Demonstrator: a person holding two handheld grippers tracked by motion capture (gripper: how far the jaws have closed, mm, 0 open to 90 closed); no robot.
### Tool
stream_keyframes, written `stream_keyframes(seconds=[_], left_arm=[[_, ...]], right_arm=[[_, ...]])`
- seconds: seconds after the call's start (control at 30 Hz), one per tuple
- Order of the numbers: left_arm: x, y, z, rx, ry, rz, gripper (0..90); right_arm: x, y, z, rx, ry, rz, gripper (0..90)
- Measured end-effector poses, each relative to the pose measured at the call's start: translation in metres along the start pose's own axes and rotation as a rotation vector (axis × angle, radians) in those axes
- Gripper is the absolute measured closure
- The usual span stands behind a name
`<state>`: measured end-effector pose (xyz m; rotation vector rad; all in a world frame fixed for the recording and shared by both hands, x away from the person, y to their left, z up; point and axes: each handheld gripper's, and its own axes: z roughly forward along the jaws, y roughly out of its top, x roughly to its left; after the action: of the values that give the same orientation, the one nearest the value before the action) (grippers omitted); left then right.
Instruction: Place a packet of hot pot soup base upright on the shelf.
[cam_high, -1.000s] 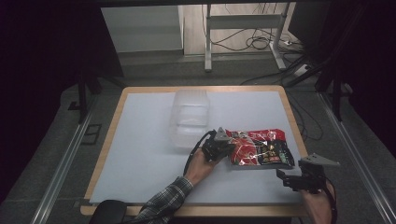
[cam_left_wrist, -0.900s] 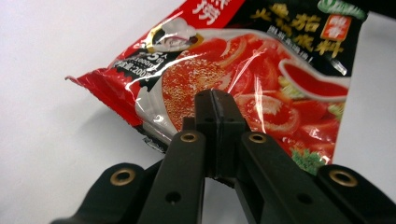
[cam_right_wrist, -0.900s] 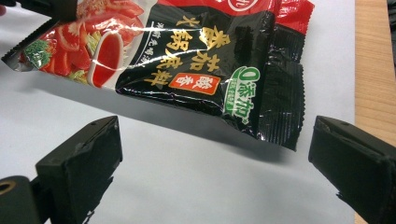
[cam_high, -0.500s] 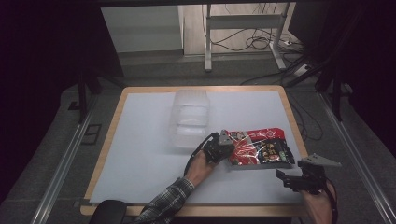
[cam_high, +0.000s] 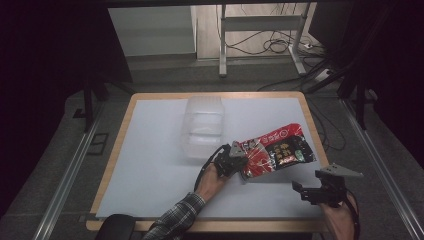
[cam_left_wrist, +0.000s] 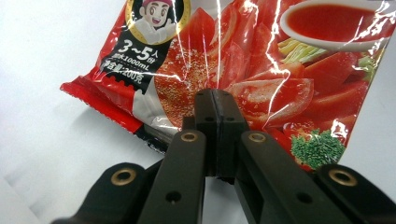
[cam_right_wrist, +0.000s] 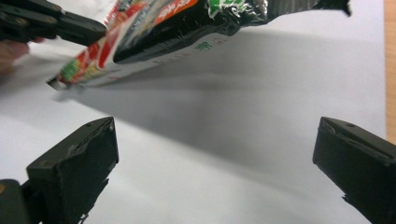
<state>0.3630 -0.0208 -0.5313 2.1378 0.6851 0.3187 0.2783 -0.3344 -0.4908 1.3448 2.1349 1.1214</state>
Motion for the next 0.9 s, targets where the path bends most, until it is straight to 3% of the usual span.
stream_keyframes(seconds=[0.03, 0.23, 0.4, 0.57, 0.73, 0.87, 0.9], left_arm=[[0.001, 0.0, 0.0, 0.0, -0.005, -0.007, 90.0], [0.002, -0.003, 0.0, -0.011, -0.013, -0.018, 90.0], [0.003, -0.004, 0.0, -0.013, -0.016, -0.023, 90.0], [0.003, -0.005, 0.0, -0.004, -0.013, -0.012, 90.0], [0.003, -0.006, 0.0, -0.001, -0.014, -0.016, 90.0], [0.003, -0.006, 0.0, 0.003, -0.011, -0.012, 90.0], [0.003, -0.006, 0.0, 0.003, -0.011, -0.012, 90.0]], right_arm=[[0.002, 0.003, 0.0, -0.023, 0.014, -0.006, 0.0], [0.007, 0.012, 0.006, -0.043, 0.082, 0.01, 0.1], [0.013, 0.028, 0.016, -0.058, 0.093, 0.047, 1.9], [0.018, 0.041, 0.023, -0.061, 0.089, 0.054, 1.8], [0.021, 0.064, 0.034, -0.078, 0.113, 0.112, 2.2], [0.025, 0.082, 0.045, -0.107, 0.093, 0.151, 26.0], [0.025, 0.082, 0.045, -0.107, 0.093, 0.151, 26.0]])
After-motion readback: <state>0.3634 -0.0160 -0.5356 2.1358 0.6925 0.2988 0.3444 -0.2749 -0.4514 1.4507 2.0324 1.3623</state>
